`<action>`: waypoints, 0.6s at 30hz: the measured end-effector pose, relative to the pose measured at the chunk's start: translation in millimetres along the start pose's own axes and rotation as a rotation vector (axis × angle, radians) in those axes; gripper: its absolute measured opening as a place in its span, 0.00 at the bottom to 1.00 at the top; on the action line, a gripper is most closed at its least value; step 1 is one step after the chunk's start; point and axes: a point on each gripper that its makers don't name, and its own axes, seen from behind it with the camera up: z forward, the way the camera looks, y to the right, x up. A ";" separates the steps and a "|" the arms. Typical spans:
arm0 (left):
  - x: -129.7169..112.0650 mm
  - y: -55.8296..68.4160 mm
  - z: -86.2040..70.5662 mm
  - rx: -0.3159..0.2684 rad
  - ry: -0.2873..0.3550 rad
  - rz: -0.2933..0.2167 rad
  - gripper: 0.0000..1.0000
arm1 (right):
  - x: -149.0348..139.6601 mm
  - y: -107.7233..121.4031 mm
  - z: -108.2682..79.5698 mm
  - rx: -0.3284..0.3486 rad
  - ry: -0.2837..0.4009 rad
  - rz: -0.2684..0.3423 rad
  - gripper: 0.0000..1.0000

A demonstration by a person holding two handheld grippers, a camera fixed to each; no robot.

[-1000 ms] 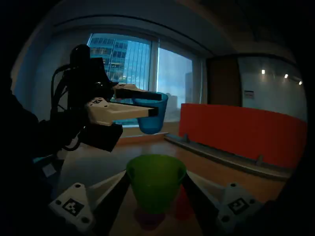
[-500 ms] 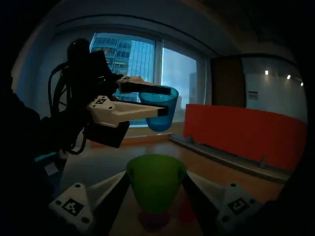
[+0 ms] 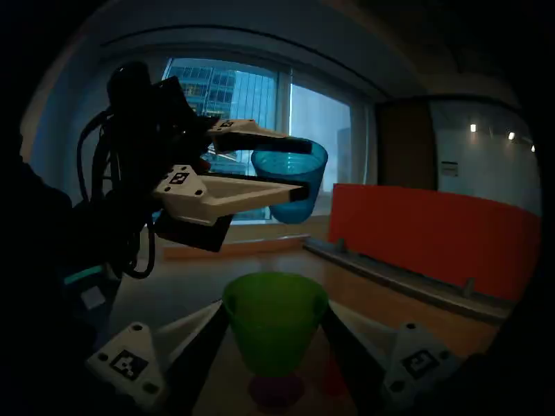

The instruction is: Pour water

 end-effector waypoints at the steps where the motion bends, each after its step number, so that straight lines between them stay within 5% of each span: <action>1: 0.7 0.7 -0.2 0.000 0.000 0.009 0.87 | -0.2 0.0 0.3 0.001 0.000 0.000 0.90; 18: 9.1 6.8 4.2 -0.006 -0.002 0.145 0.88 | 0.9 -0.9 5.0 0.012 0.005 0.002 0.90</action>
